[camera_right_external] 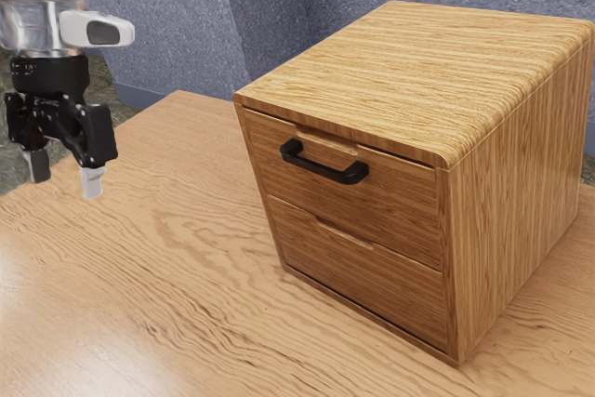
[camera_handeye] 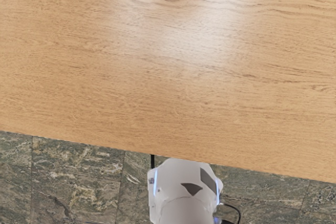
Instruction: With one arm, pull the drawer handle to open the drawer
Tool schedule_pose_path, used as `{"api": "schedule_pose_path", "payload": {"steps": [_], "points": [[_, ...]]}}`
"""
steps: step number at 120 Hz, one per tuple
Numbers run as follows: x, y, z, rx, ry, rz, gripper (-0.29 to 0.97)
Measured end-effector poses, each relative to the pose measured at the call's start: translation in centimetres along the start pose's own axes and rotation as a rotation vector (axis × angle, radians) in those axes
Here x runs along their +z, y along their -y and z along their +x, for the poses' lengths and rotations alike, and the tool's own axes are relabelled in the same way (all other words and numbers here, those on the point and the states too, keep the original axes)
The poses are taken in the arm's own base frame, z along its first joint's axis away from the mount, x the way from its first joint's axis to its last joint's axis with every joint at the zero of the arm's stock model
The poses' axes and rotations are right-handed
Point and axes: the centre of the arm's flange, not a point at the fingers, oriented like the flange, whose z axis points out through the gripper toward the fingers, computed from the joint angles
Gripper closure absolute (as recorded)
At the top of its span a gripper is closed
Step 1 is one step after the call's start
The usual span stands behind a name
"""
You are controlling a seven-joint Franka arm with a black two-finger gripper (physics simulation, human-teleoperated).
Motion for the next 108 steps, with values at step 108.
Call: {"api": "schedule_pose_path", "payload": {"steps": [108], "points": [[8.2, -5.4, -9.0, 0.197, -0.397, 0.193, 0.0]]}}
